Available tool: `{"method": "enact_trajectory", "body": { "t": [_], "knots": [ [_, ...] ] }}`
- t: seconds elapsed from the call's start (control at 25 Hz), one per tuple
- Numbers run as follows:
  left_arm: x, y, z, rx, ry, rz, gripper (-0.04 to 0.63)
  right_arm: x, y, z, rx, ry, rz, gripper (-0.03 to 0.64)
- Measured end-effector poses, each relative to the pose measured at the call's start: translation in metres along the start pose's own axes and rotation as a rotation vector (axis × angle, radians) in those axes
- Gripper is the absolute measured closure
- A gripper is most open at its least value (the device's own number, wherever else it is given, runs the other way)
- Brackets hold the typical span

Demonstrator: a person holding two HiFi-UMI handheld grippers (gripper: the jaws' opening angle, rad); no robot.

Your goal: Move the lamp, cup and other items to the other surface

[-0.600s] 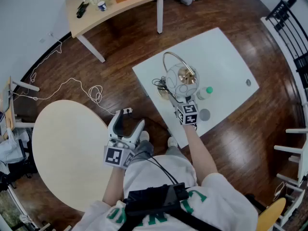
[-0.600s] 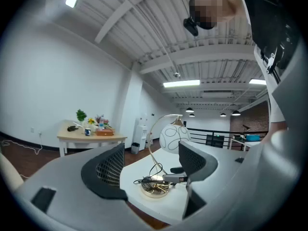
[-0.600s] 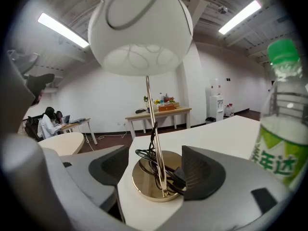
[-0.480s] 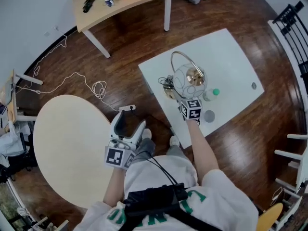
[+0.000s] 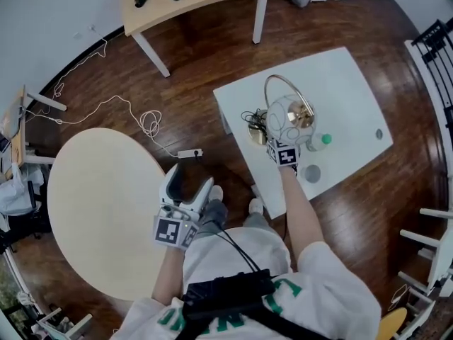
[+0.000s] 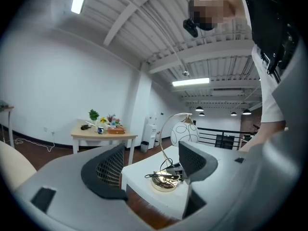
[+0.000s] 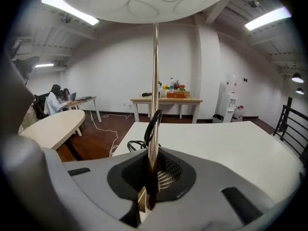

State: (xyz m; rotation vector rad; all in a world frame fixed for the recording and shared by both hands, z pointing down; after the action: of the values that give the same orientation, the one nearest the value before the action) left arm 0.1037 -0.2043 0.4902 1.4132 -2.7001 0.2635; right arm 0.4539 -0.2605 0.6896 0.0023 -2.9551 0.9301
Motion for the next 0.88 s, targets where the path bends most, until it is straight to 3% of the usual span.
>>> {"method": "enact_trajectory", "body": {
  "t": [0.24,0.52,0.72,0.88],
  "knots": [
    [-0.011,0.001,0.002,-0.01,0.006,-0.02,0.256,0.015,0.012,0.004,0.058,0.054,0.025,0.594],
    [-0.029,0.005,0.003,-0.03,-0.015,-0.018,0.256,0.051,0.049,0.022,0.011,0.132,0.144,0.594],
    [-0.047,0.021,0.009,-0.071,-0.031,0.051,0.256,0.065,0.088,0.034,0.002,0.193,0.215,0.594],
    [-0.063,0.046,0.004,-0.086,-0.031,0.156,0.256,0.079,0.119,0.042,-0.033,0.292,0.297,0.594]
  ]
}}
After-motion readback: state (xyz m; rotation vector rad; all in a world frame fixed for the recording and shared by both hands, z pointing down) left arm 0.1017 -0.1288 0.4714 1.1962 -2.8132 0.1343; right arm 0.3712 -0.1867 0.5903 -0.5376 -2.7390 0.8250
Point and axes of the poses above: the fingertips, and each gripper's own axes: y backward along the fingers, x to its left, z out of its top, the point moved 7 cm from there along y, backward along the fingers, and after that the axes turned 4 degrees about -z, right-handed, at the moved point
